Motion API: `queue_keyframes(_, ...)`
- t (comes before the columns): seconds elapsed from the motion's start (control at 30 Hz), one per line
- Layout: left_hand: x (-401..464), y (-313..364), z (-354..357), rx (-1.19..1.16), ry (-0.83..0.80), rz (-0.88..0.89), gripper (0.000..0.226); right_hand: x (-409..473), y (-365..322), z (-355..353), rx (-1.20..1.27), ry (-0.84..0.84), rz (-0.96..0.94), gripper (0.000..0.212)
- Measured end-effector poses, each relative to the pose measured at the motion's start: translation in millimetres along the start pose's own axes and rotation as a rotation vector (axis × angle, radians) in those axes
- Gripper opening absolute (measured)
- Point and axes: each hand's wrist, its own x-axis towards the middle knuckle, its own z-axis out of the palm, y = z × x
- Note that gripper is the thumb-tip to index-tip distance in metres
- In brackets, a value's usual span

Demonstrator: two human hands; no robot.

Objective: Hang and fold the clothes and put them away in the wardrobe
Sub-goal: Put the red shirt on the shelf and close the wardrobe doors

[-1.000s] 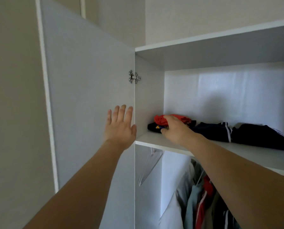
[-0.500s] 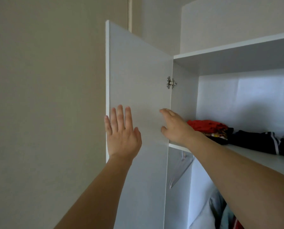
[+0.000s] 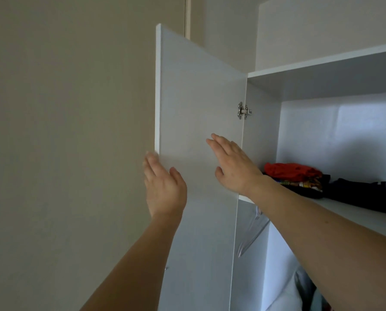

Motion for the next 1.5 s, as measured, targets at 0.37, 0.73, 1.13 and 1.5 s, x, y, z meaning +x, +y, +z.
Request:
queue_keyframes(0.37, -37.8, 21.9, -3.2, -0.172, 0.034, 0.065, 0.017, -4.0, 9.7, -37.5, -0.349, 0.164, -0.293, 0.11)
queue_keyframes(0.73, -109.1, 105.9, 41.9, -0.161, -0.302, 0.491, 0.041, -92.7, 78.7, -115.5, -0.664, 0.276, -0.08, 0.108)
queue_keyframes(1.13, -144.8, 181.6, 143.0, -0.012, -0.59, 0.323, 0.101, -166.5, 170.3, -145.2, -1.017, 0.011, 0.143, 0.077)
queue_keyframes(1.5, -155.3, 225.0, 248.6, -0.036, -0.657, 0.287, 0.109, -171.3, 232.2, -139.7, -1.105, -0.275, 0.334, 0.082)
